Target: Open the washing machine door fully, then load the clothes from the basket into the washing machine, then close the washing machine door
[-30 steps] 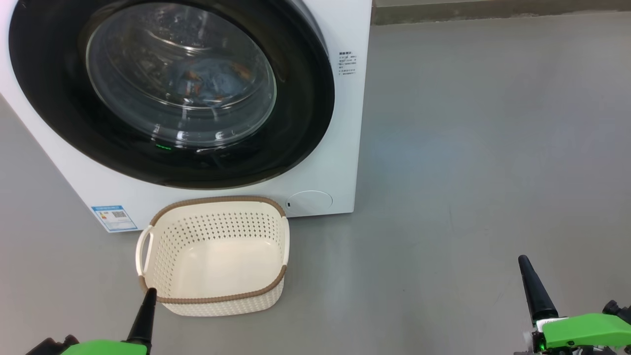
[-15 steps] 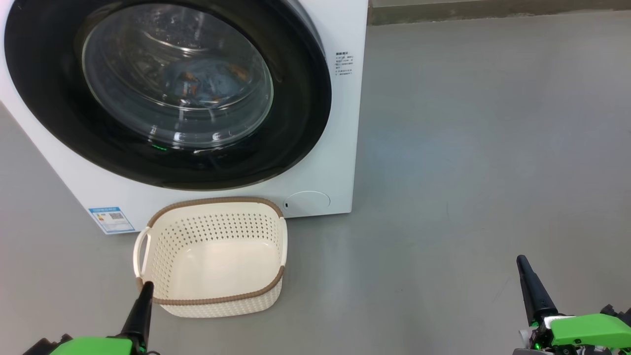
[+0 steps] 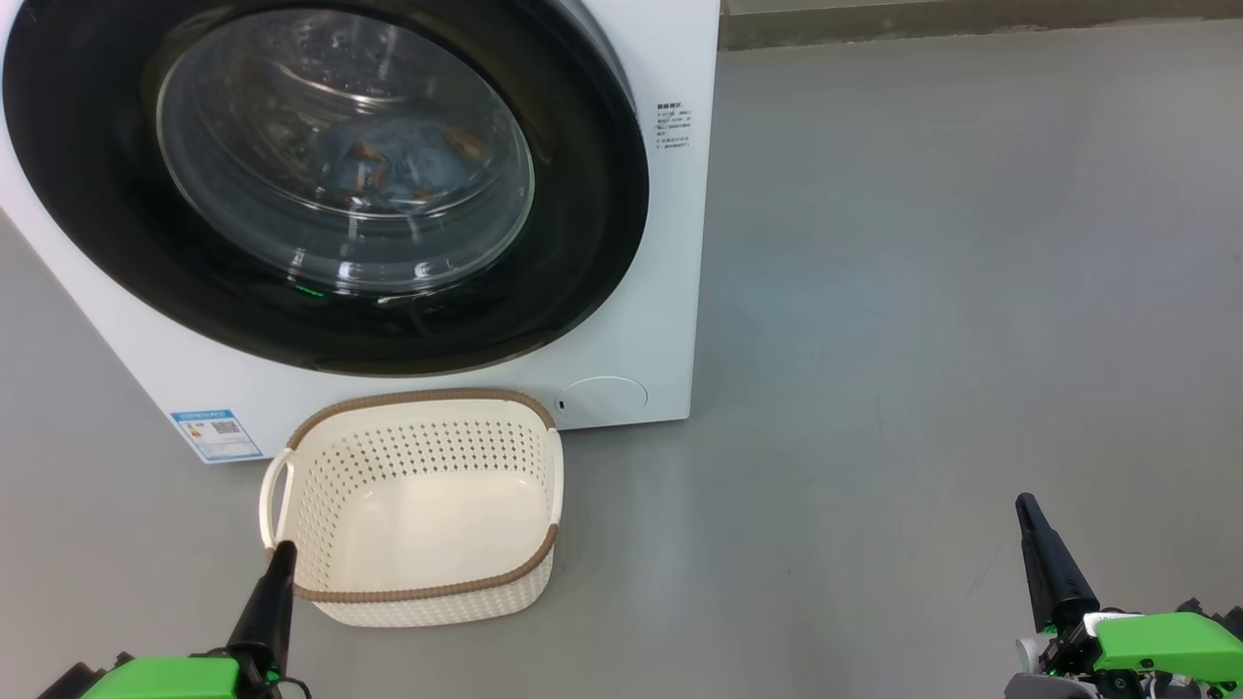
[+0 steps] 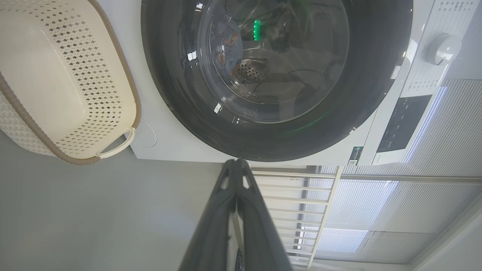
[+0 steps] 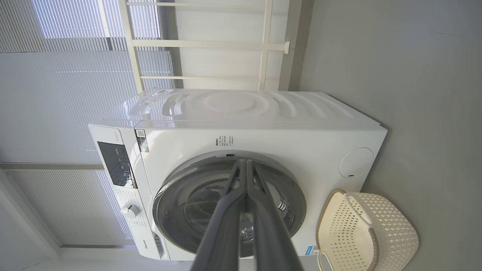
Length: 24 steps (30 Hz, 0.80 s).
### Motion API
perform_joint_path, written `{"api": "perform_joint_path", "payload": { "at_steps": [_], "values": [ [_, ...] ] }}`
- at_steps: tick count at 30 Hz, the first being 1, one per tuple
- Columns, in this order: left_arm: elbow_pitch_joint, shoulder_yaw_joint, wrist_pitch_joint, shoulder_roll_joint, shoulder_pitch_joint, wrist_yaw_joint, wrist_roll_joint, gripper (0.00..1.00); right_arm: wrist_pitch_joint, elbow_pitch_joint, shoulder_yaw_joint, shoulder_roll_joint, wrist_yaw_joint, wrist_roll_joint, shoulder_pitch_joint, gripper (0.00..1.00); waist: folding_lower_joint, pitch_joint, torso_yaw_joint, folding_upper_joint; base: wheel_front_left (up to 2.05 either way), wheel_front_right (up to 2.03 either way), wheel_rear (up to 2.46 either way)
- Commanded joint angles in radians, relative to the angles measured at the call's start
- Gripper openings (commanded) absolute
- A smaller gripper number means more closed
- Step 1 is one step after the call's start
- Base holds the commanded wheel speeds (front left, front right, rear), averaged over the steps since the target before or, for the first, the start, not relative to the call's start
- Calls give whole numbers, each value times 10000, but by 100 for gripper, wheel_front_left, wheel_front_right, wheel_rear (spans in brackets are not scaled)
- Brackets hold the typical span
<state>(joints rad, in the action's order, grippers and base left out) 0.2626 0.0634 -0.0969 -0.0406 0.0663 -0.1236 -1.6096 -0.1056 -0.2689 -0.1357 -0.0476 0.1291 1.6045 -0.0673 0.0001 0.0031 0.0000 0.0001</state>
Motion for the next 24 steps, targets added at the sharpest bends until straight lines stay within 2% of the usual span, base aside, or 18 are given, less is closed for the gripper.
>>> {"api": "perform_joint_path", "payload": {
  "at_steps": [1,24],
  "values": [
    [-178,355,-43,-208,404,-71,-113,0,-79,242,215,-31,16,38,-407,0,0,0,1,-1,0,0,0],
    [-177,397,-77,-178,408,-71,-78,0,-81,242,212,-30,16,36,-407,0,0,0,1,-1,0,0,0]
  ]
}}
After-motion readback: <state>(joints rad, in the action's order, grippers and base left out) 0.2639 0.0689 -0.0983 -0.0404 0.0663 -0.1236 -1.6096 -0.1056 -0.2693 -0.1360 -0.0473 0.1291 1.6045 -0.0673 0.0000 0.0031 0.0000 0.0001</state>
